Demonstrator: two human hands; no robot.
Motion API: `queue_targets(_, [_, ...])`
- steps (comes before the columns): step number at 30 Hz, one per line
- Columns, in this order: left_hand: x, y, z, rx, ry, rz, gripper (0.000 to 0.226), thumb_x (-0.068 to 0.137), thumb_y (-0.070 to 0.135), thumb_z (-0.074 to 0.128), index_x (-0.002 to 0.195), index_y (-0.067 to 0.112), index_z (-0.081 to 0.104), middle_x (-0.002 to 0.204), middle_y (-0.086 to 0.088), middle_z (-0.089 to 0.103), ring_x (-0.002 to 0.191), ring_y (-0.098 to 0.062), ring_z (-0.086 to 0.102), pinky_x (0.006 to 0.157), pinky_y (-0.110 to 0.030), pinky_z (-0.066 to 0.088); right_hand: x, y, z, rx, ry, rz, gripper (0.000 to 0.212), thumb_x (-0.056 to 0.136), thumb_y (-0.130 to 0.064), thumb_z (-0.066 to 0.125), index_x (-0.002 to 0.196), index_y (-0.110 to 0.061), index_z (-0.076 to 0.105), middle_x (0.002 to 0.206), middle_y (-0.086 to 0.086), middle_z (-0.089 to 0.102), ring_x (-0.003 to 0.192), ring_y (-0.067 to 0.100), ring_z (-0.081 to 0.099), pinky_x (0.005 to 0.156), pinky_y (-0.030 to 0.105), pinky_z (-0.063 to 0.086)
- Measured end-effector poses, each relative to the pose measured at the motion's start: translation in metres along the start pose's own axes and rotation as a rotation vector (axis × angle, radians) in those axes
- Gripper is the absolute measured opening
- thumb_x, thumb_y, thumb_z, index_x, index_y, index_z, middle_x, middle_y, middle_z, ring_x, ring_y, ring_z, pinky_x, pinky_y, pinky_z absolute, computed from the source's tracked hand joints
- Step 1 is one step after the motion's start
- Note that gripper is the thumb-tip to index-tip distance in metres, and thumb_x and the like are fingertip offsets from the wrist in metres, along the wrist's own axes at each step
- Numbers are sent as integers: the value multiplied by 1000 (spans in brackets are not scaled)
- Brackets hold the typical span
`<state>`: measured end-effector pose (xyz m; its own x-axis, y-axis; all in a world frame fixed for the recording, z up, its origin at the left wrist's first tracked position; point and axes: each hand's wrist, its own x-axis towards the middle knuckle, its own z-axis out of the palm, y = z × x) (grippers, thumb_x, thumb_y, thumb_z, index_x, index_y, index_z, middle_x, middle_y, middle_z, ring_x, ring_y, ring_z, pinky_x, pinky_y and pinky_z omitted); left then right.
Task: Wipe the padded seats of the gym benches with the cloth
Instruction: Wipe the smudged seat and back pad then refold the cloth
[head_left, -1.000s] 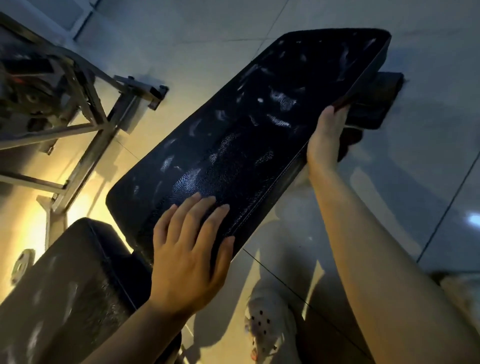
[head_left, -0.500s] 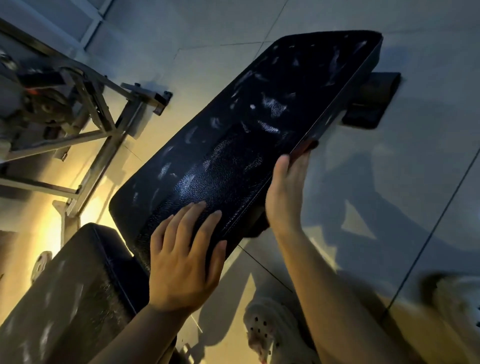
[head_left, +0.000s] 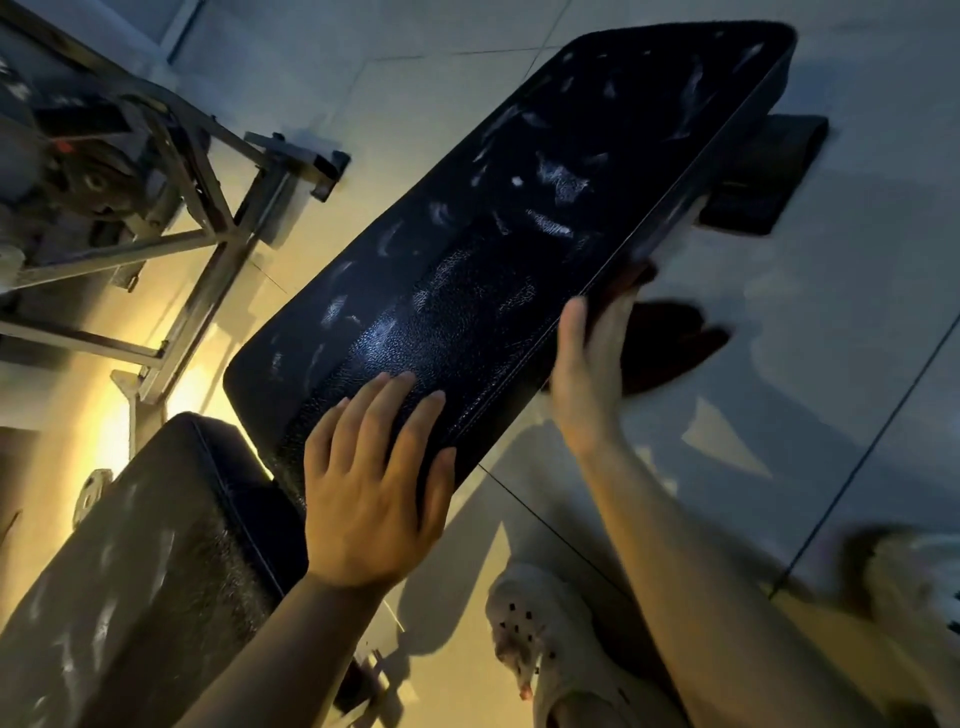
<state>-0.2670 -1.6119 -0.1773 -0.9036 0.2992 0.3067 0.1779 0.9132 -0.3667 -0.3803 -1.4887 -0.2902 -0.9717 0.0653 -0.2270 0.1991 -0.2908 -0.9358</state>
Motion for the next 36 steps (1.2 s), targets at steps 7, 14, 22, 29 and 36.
queue_targets(7, [-3,3,0,10,-3,-84,39,96,37,43,127,15,51,129,-14,58,124,-30,47,98,-44,34,13,-25,5,99,47,83,87,94,-65,25,155,-15,-11,164,3,-12,149,10,-8,118,24,-1])
queue_targets(14, [-1,3,1,22,-29,-71,43,98,41,37,129,15,50,131,-14,54,125,-33,46,96,-46,35,122,-39,-39,131,170,137,88,91,-69,26,157,-16,5,164,3,12,149,17,16,122,43,17])
queue_targets(22, [-2,3,0,46,-36,-80,41,97,39,40,128,14,52,128,-16,57,123,-33,47,96,-45,35,20,-9,-18,28,-49,55,80,98,-57,34,157,-18,-4,165,1,-3,150,12,3,120,27,8])
queue_targets(29, [-1,9,-1,21,-28,-136,39,95,37,42,126,15,51,127,-15,57,120,-33,49,93,-46,37,68,-29,-30,26,-4,165,90,91,-69,29,156,-17,-7,164,2,-8,150,15,-3,120,33,4])
queue_targets(36, [-1,7,0,22,-36,-116,41,96,39,41,126,14,51,126,-17,59,120,-34,49,91,-47,38,104,-38,-39,41,81,120,86,97,-61,36,157,-11,-1,165,4,-1,151,13,2,121,28,5])
